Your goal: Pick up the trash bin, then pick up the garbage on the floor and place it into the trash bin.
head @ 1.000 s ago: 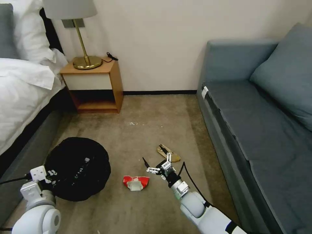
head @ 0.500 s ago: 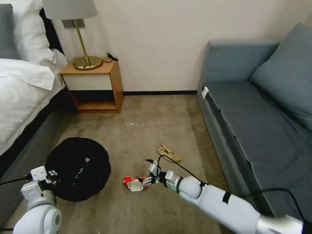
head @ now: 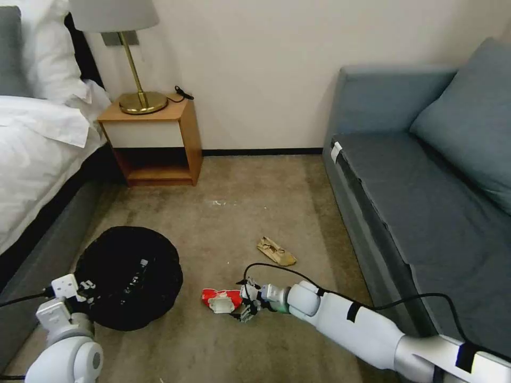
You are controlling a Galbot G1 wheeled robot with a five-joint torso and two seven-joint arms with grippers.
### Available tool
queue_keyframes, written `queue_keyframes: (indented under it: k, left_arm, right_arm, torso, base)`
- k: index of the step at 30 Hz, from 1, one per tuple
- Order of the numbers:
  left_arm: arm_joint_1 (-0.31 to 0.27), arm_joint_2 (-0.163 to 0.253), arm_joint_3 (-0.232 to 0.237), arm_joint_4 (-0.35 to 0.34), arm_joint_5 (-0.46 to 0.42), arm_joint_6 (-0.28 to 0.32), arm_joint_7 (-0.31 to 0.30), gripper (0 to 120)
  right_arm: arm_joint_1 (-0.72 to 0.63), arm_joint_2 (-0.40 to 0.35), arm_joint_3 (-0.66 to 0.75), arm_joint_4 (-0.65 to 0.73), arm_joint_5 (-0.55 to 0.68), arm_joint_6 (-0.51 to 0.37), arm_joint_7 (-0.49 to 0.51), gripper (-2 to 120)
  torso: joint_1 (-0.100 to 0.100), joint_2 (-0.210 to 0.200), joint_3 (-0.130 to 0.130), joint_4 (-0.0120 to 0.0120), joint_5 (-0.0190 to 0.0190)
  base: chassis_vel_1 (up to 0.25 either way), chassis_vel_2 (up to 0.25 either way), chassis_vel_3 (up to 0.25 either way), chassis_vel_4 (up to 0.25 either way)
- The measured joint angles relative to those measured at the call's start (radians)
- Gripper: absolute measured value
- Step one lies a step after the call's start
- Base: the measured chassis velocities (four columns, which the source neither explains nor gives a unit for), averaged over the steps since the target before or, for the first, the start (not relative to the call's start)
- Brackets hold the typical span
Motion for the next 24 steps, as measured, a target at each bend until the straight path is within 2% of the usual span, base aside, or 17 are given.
queue_keyframes:
  k: [2, 5, 7, 9, 11, 12, 13, 17, 20, 21, 24]
  left_arm:
    - [-0.008, -0.004, 0.004, 0.002, 0.004, 0.0, 0.0, 3]
    - [-0.01, -0.005, 0.005, 0.003, 0.006, 0.0, 0.0, 3]
    - [-0.01, -0.006, 0.005, 0.006, 0.009, 0.0, -0.001, 3]
    - [-0.008, -0.007, 0.005, 0.006, 0.011, 0.0, -0.001, 3]
    - [-0.008, -0.007, 0.005, 0.006, 0.011, 0.0, -0.001, 3]
    - [-0.007, -0.008, 0.005, 0.006, 0.011, 0.0, -0.001, 3]
    - [-0.007, -0.008, 0.005, 0.006, 0.011, 0.0, -0.001, 3]
    - [0.001, -0.011, 0.004, 0.006, 0.014, -0.003, -0.001, 3]
    - [0.001, -0.011, 0.003, 0.006, 0.014, -0.004, -0.001, 3]
    - [0.002, -0.01, 0.002, 0.006, 0.014, -0.005, -0.001, 3]
    - [0.0, -0.009, 0.001, 0.006, 0.014, -0.005, -0.001, 3]
  right_arm:
    - [-0.012, 0.005, 0.017, -0.002, 0.055, -0.059, 0.04, 89]
    - [-0.02, 0.015, 0.03, -0.008, 0.096, -0.069, 0.044, 82]
    - [-0.035, 0.035, 0.053, -0.023, 0.132, -0.06, 0.026, 71]
    - [-0.044, 0.045, 0.058, -0.025, 0.138, -0.047, 0.006, 62]
    - [-0.045, 0.047, 0.059, -0.024, 0.138, -0.045, 0.003, 61]
    - [-0.049, 0.051, 0.058, -0.023, 0.136, -0.043, -0.002, 53]
    - [-0.049, 0.051, 0.058, -0.023, 0.136, -0.043, -0.002, 53]
    - [-0.051, 0.069, 0.064, -0.034, 0.096, -0.063, 0.031, 34]
    - [-0.052, 0.07, 0.065, -0.036, 0.094, -0.064, 0.037, 30]
    - [-0.053, 0.067, 0.068, -0.036, 0.096, -0.064, 0.043, 21]
    - [-0.054, 0.063, 0.07, -0.034, 0.102, -0.056, 0.043, 13]
  torso:
    - [0.0, 0.0, 0.0, -0.0003, -0.0002]
    - [0.0, 0.0, 0.0, -0.0003, -0.0001]
    - [0.0, 0.0, 0.0, -0.0002, -0.0001]
    - [0.0, 0.0, 0.0, -0.0001, 0.0]
    - [0.0, 0.0, 0.0, -0.0001, 0.0001]
    - [0.0, 0.0, 0.0, -0.0001, -0.0001]
    - [0.0, 0.0, 0.0, -0.0001, -0.0001]
    - [0.0, 0.0, 0.0, 0.0, -0.0001]
    - [0.0, 0.0, 0.0, 0.0, -0.0001]
    - [0.0, 0.0, 0.0, 0.0, 0.0]
    - [0.0, 0.0, 0.0, -0.0001, -0.0001]
  base:
    - [0.0, 0.0, 0.0, 0.0]
    - [0.0, 0.0, 0.0, 0.0]
    - [0.0, 0.0, 0.0, 0.0]
    - [0.0, 0.0, 0.0, 0.0]
    - [0.0, 0.0, 0.0, 0.0]
    - [0.0, 0.0, 0.0, 0.0]
    - [0.0, 0.0, 0.0, 0.0]
    - [0.0, 0.0, 0.0, 0.0]
    - [0.0, 0.0, 0.0, 0.0]
    - [0.0, 0.0, 0.0, 0.0]
    - [0.0, 0.0, 0.0, 0.0]
